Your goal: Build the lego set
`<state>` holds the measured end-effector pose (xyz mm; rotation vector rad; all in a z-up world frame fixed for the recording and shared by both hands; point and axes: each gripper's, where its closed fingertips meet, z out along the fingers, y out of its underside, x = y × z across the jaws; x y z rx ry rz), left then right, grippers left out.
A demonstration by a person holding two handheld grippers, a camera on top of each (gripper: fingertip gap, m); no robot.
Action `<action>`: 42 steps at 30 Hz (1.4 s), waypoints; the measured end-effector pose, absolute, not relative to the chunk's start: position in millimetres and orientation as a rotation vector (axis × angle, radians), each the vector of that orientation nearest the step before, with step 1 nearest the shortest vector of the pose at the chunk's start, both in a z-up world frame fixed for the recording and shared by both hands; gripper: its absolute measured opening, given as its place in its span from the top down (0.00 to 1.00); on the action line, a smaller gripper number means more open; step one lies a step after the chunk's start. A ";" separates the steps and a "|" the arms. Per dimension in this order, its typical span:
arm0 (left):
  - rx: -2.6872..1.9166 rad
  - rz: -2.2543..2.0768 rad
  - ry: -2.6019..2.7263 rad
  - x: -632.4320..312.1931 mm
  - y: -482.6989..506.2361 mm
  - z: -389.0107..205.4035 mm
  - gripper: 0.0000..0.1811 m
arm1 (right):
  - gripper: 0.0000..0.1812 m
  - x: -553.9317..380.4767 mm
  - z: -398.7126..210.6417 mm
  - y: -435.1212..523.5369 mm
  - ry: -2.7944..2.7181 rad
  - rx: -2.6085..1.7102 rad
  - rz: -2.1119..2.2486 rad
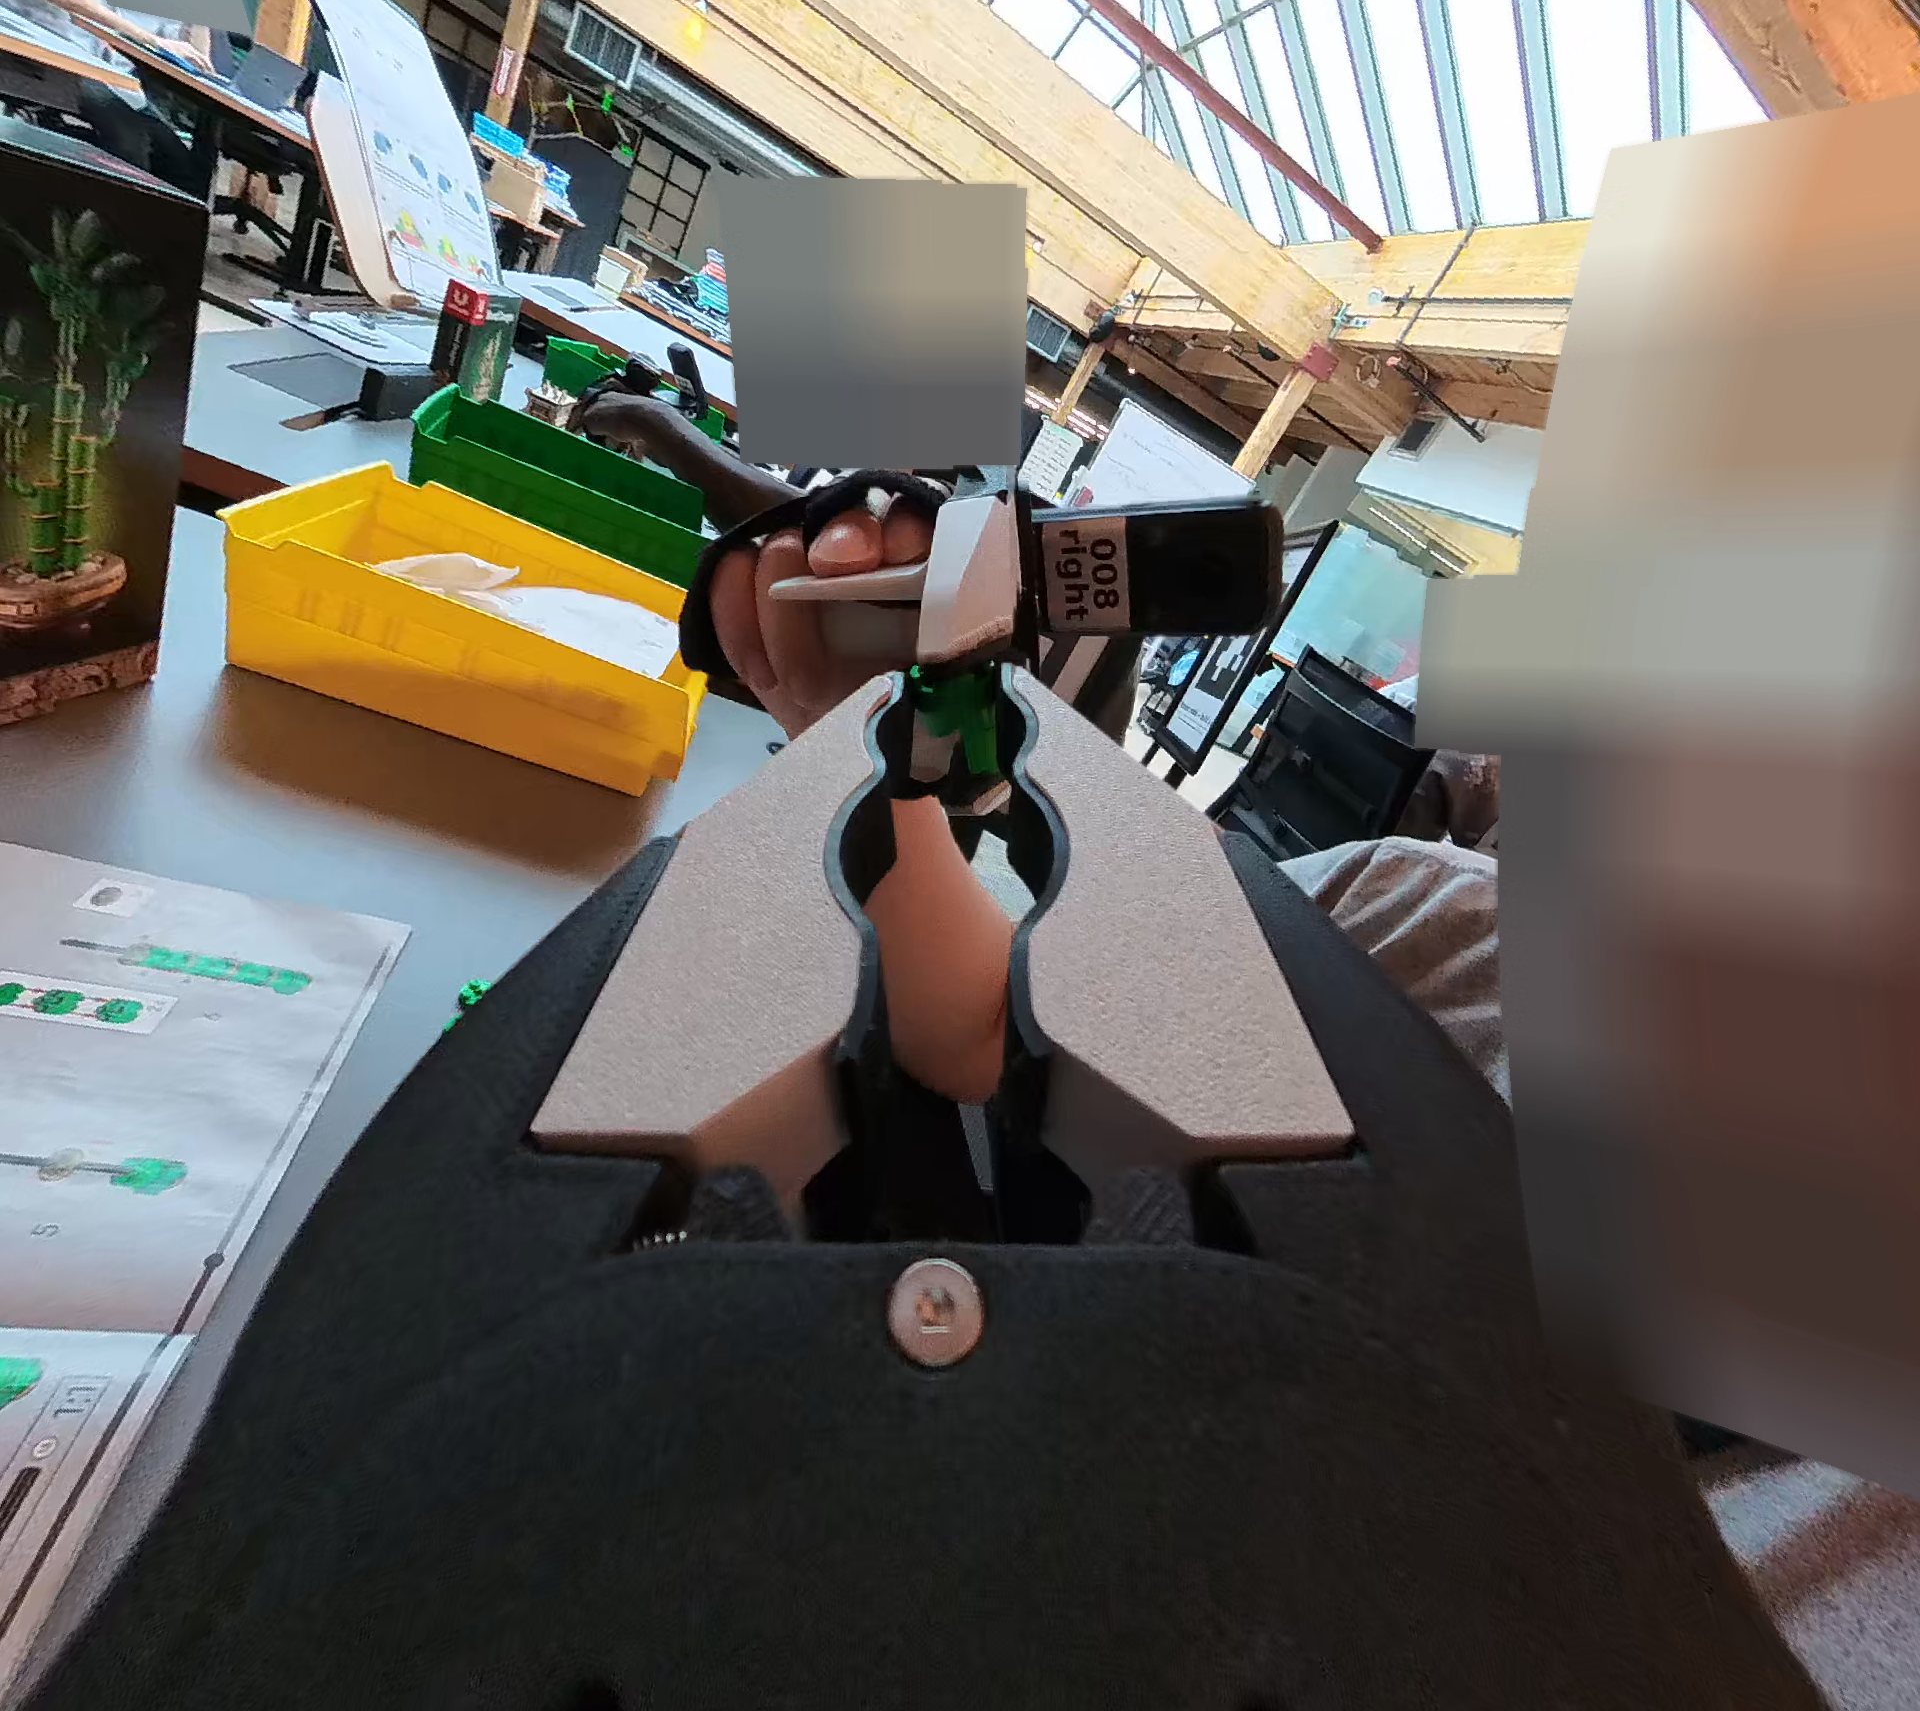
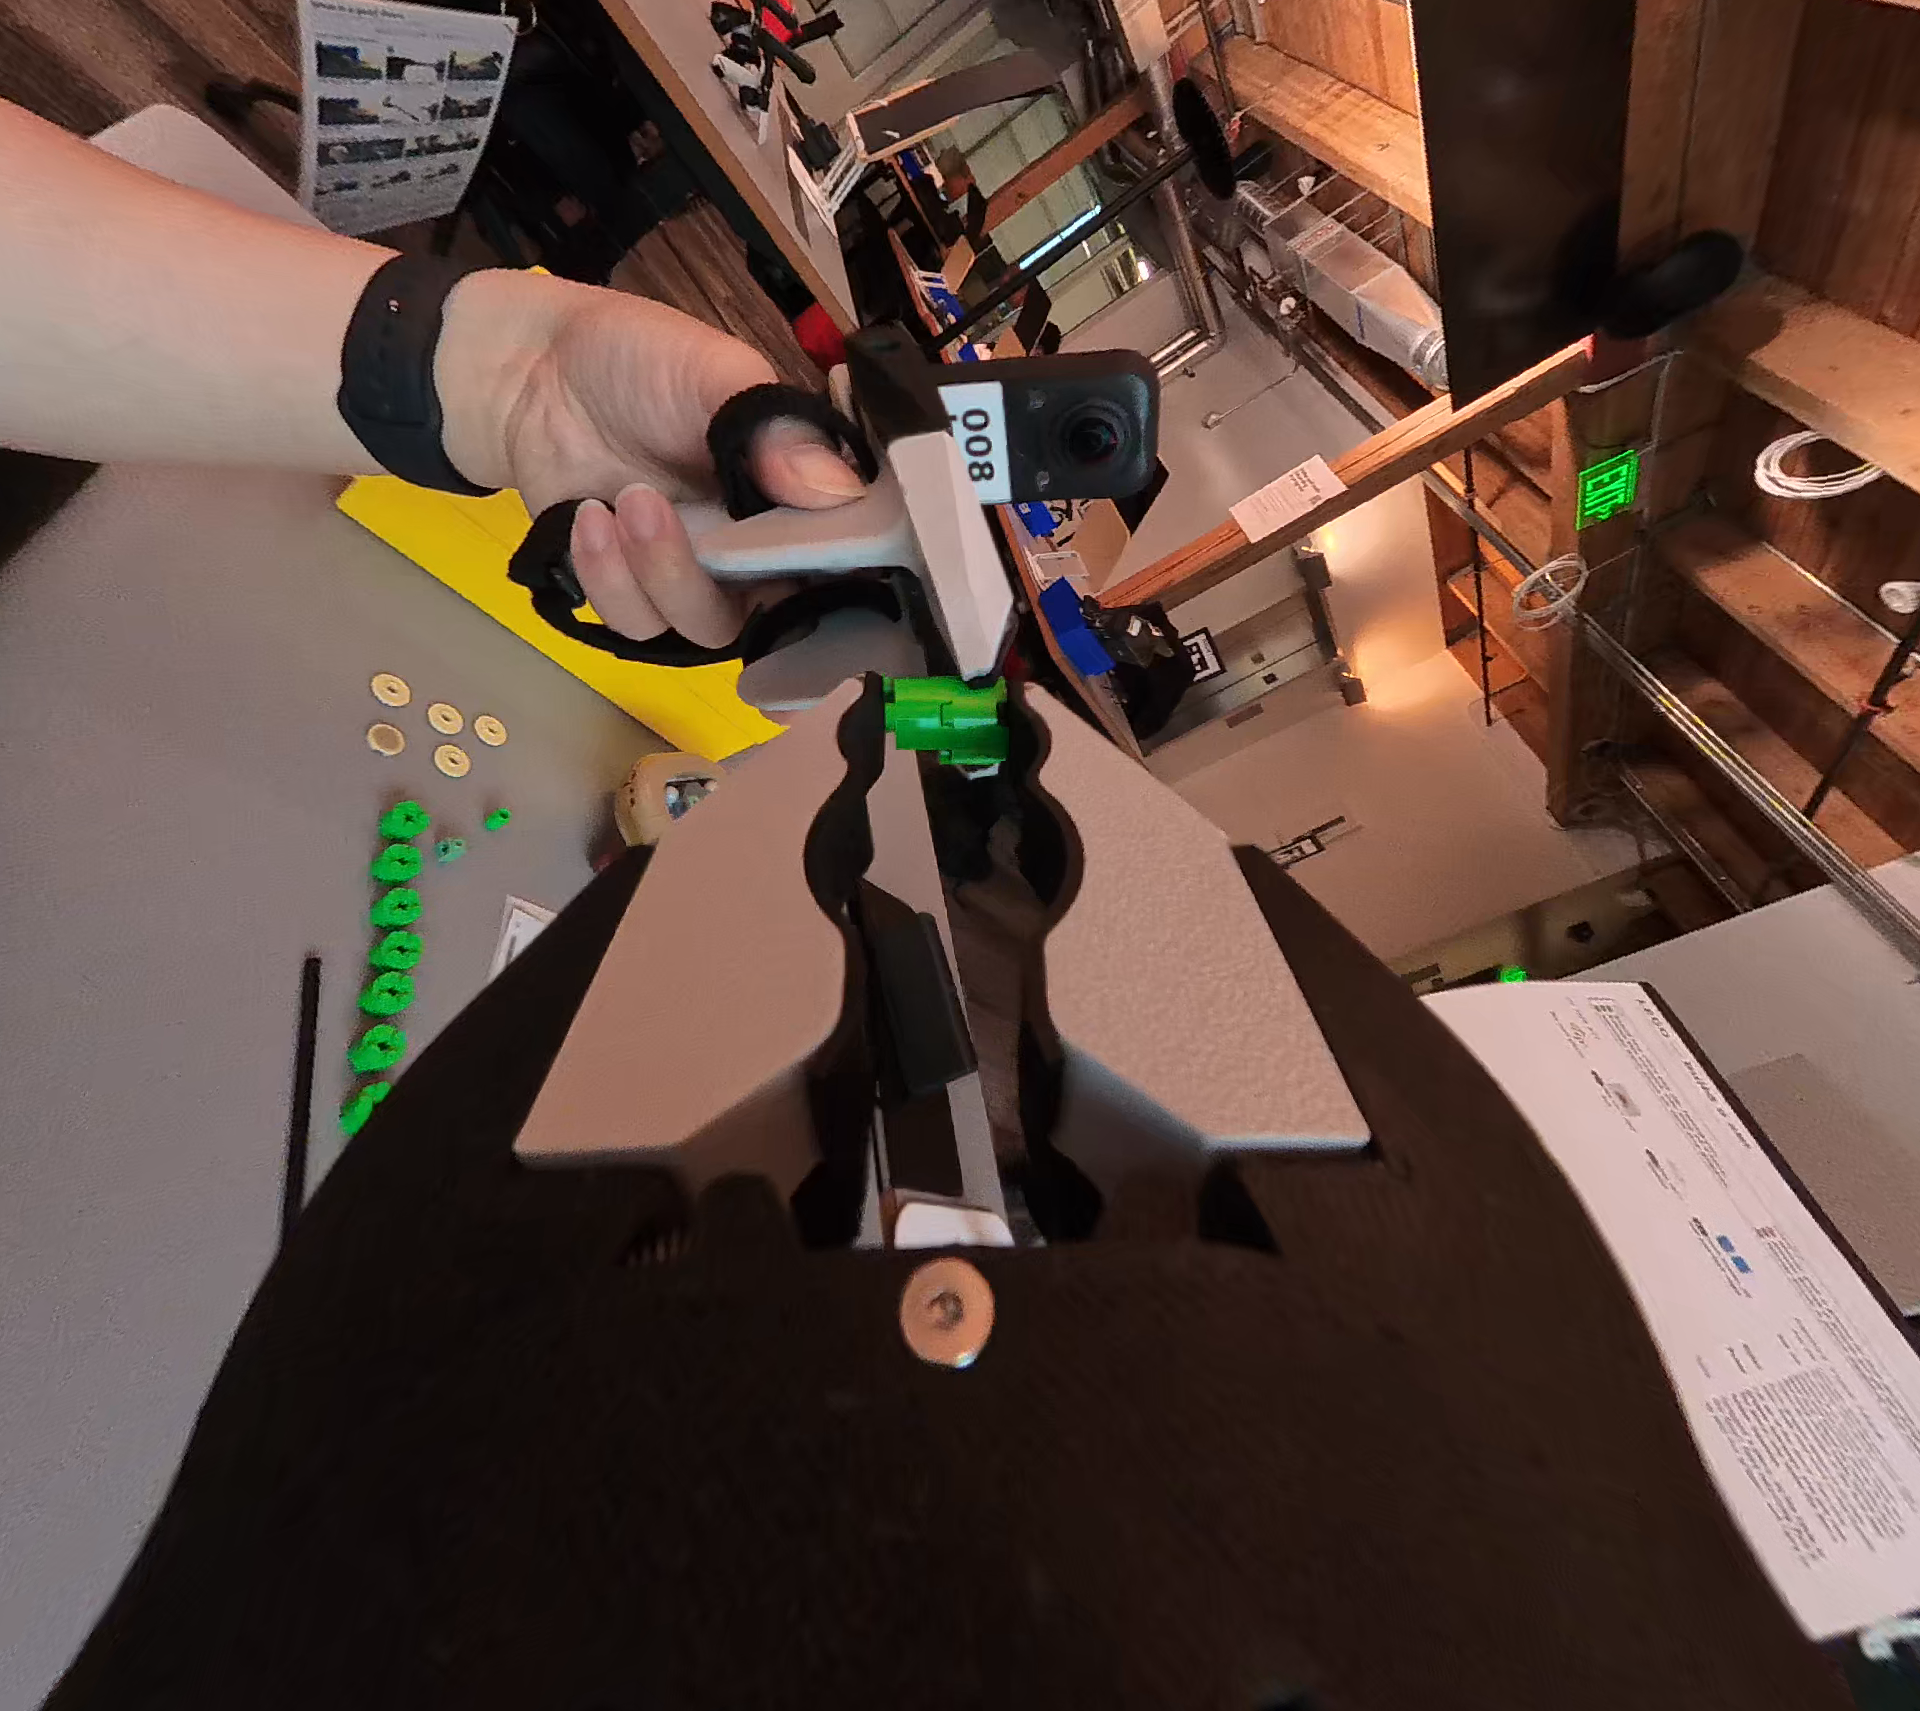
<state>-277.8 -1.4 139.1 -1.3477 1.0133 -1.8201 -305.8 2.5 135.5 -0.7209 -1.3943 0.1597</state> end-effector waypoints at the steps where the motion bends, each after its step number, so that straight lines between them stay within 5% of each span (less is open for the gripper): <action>1: -1.348 -1.814 1.010 -277.7 -1.0 139.2 0.93 | 0.87 -306.6 135.1 4.2 -1.392 -0.732 0.150; 42: -1.385 -1.750 1.022 -268.0 -0.9 132.1 0.93 | 0.88 -298.0 128.7 5.1 -1.405 -0.742 0.107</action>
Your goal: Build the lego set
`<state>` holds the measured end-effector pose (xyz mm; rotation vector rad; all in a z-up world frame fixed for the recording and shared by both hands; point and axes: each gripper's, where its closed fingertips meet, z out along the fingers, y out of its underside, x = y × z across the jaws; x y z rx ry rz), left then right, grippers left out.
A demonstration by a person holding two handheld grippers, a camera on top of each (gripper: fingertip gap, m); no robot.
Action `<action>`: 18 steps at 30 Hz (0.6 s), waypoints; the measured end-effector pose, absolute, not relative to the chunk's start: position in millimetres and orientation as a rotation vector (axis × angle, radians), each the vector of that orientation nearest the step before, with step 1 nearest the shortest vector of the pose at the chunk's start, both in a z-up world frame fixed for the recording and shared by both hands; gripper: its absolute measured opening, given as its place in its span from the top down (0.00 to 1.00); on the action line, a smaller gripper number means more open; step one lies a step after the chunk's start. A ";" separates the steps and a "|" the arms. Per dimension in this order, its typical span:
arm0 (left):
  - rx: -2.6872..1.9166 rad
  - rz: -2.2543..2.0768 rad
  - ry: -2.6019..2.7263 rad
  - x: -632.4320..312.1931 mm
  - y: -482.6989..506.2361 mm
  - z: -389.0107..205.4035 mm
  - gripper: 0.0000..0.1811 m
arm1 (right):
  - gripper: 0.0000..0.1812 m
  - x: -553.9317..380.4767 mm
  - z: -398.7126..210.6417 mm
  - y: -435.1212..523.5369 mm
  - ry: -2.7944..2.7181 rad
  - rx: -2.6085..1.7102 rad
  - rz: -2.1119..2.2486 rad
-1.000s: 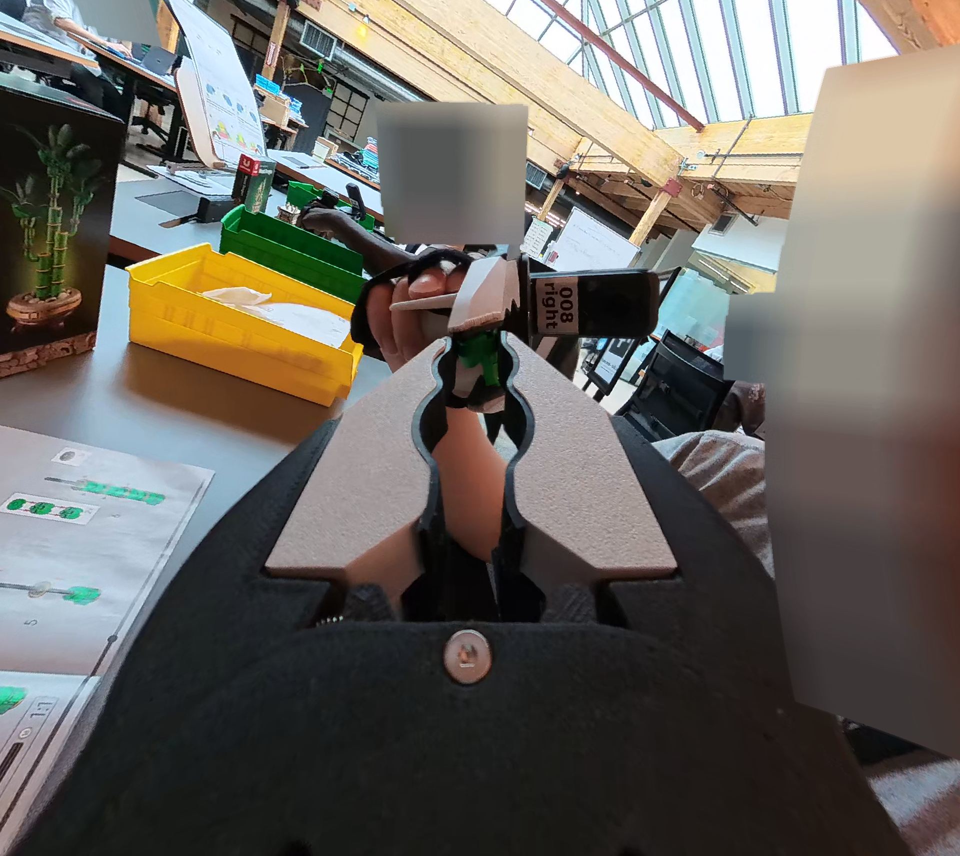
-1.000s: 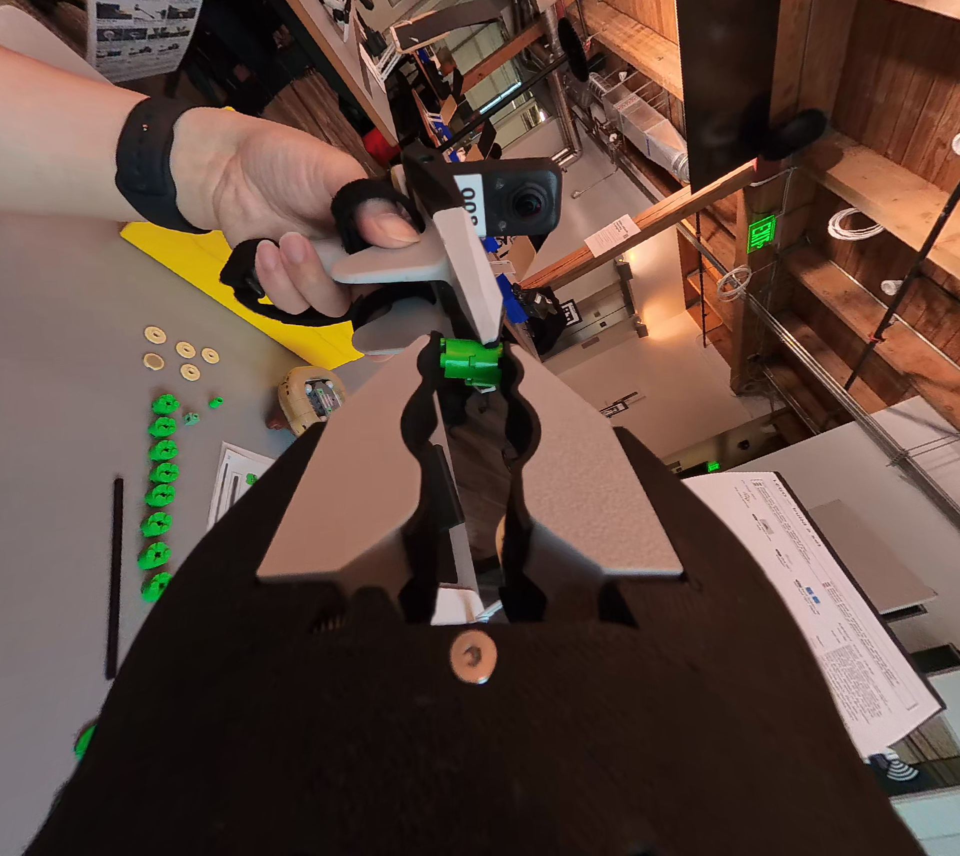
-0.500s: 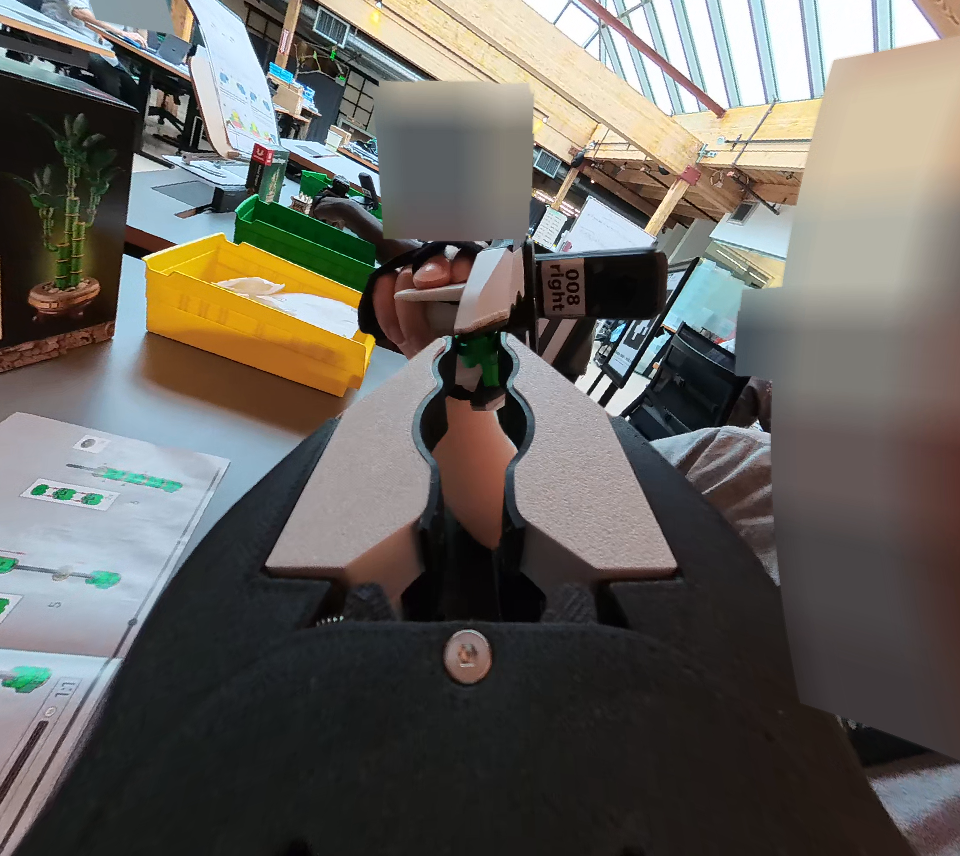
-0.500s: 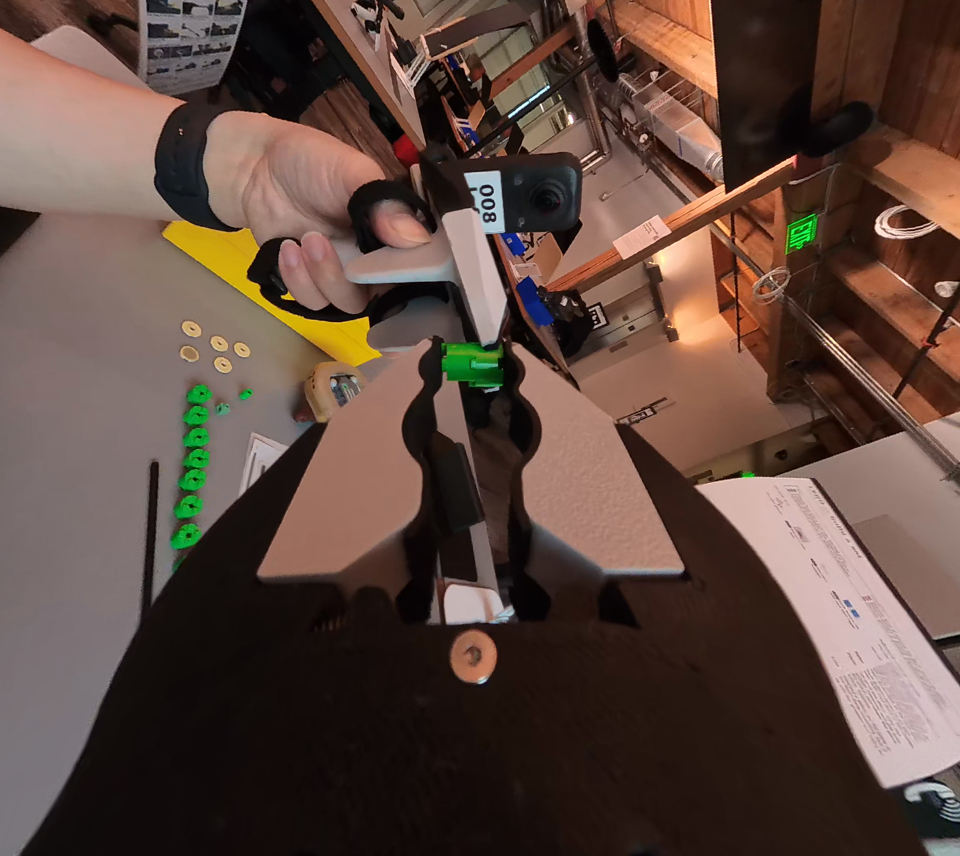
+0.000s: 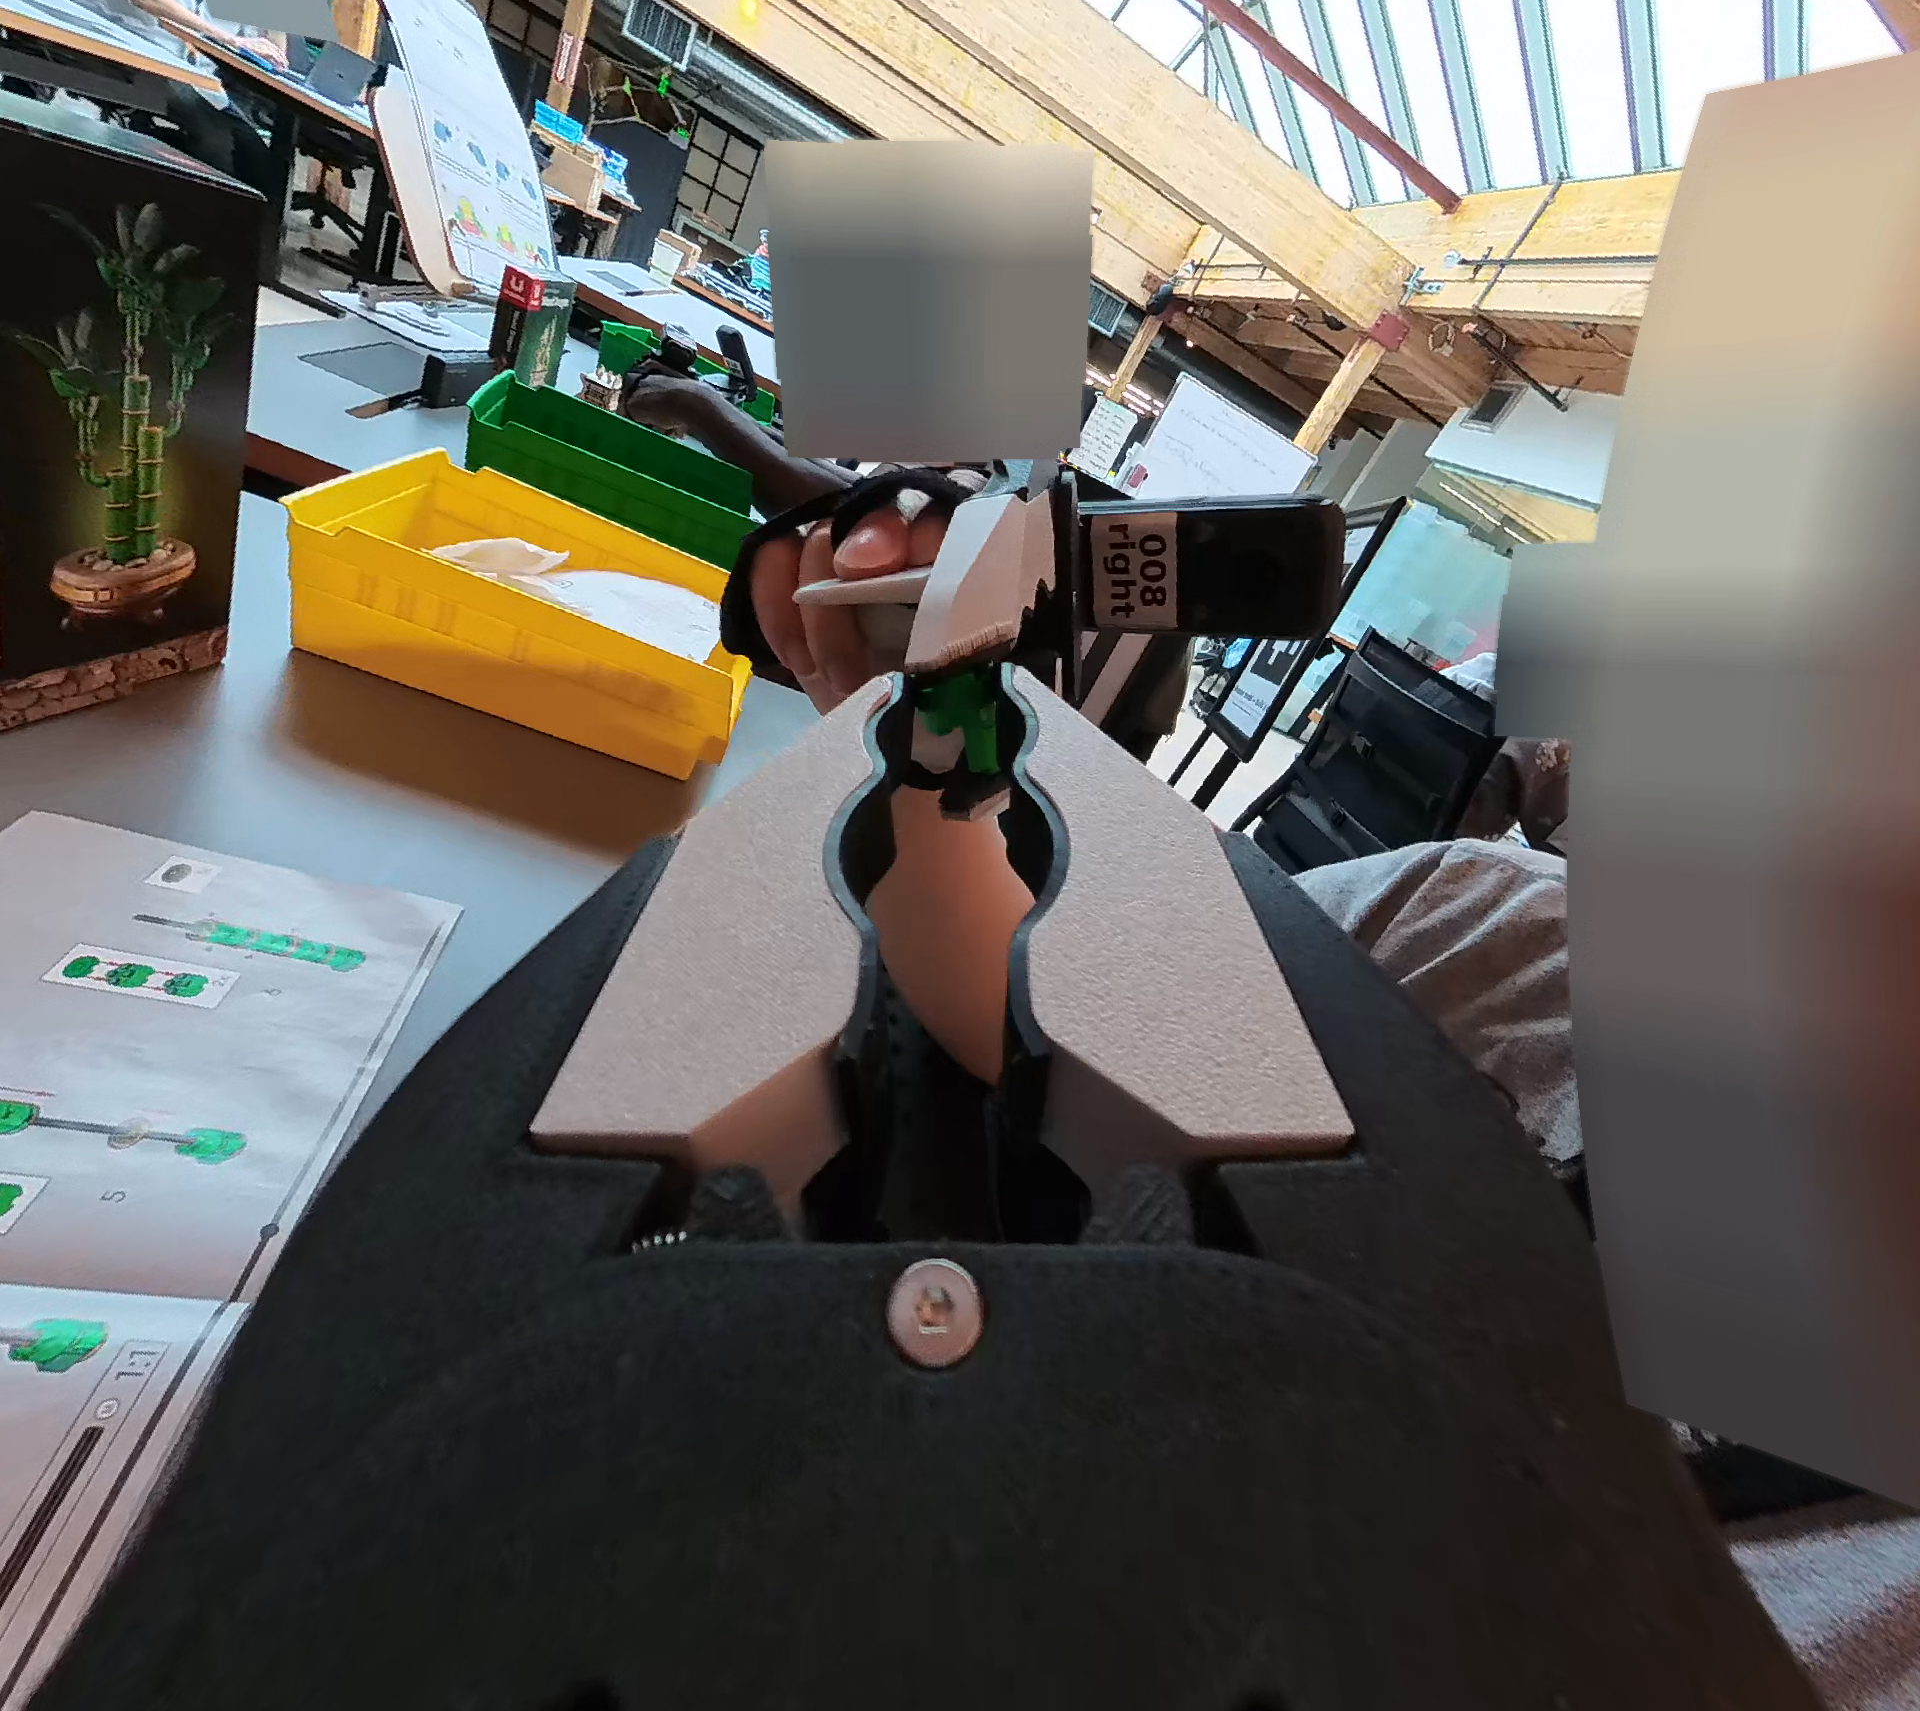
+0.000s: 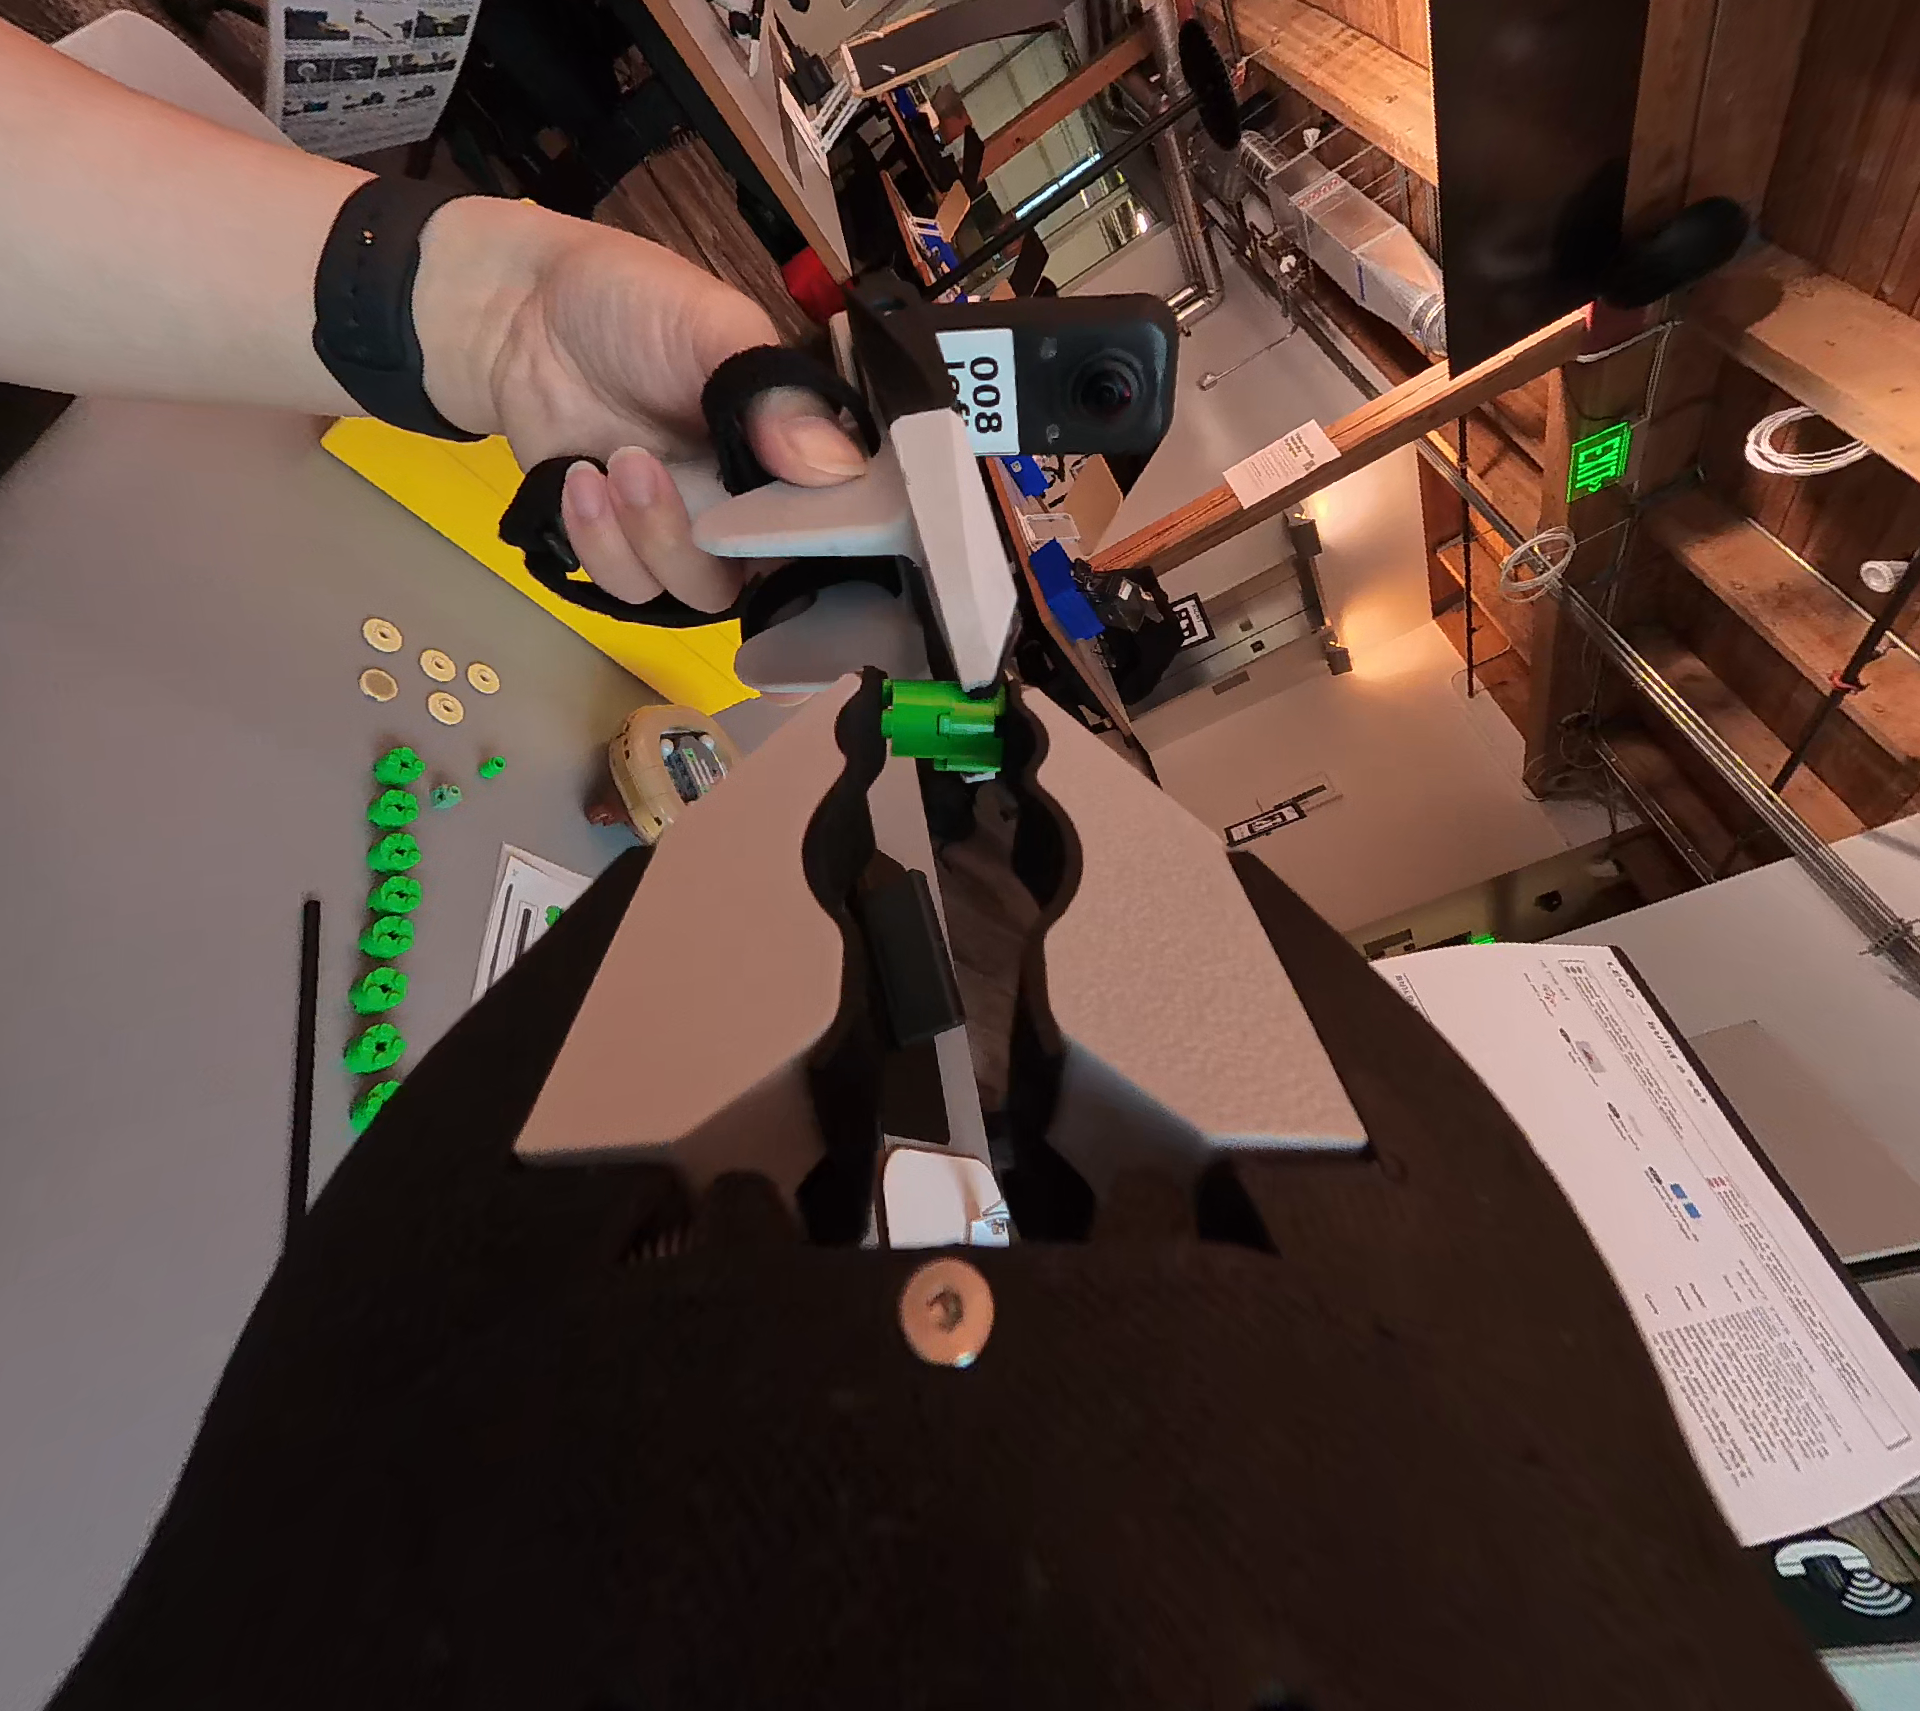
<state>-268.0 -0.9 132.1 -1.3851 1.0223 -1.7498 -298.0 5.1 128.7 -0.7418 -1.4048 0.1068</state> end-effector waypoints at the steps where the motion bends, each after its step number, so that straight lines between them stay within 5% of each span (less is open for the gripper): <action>1: -1.388 -1.749 1.025 -267.9 -0.8 131.4 0.93 | 0.88 -297.7 127.7 5.1 -1.409 -0.745 0.102; 18: -1.352 -1.814 1.024 -273.9 -2.6 137.5 0.93 | 0.89 -293.4 134.0 -1.0 -1.390 -0.731 0.201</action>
